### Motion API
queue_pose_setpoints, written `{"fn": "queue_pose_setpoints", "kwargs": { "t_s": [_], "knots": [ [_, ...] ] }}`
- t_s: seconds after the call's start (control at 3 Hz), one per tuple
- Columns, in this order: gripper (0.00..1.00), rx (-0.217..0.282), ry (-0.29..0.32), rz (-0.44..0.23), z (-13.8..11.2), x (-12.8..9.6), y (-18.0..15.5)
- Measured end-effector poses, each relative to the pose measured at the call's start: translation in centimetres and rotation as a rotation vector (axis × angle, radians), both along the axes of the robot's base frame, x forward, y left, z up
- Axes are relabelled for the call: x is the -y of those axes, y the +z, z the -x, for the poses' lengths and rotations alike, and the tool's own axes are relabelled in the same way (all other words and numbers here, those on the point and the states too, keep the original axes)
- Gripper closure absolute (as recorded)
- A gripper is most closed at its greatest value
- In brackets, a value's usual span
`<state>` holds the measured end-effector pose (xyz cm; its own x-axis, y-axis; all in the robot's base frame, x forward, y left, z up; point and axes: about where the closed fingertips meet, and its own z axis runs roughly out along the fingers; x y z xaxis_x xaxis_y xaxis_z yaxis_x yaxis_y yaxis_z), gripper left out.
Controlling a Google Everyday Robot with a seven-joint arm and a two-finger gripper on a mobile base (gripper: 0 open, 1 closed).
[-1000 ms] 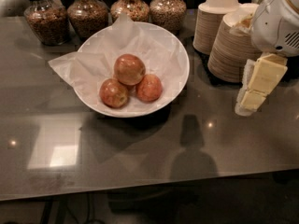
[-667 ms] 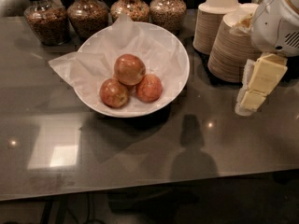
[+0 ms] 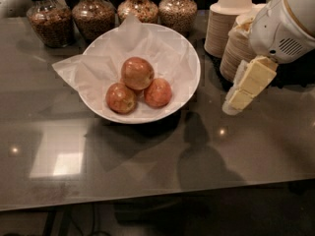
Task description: Pick apple from white bowl
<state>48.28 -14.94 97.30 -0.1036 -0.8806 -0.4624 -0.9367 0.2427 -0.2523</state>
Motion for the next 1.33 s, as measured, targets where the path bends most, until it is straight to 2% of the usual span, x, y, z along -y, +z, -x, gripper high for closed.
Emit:
{"fn": "queue_pose_setpoints", "kwargs": {
  "t_s": [0.33,0.67,1.0,1.33],
  "knots": [
    [0.0,0.015,0.016,-0.161,-3.7,-2.9,-0.6],
    [0.0,0.029,0.042,-0.267,-5.8,-5.2,-0.2],
    [0.0,0.042,0.089,-0.314,-6.7,-7.5,0.2],
    [0.0,0.055,0.202,-0.313,-7.1,-11.1,-0.3]
  ]
}}
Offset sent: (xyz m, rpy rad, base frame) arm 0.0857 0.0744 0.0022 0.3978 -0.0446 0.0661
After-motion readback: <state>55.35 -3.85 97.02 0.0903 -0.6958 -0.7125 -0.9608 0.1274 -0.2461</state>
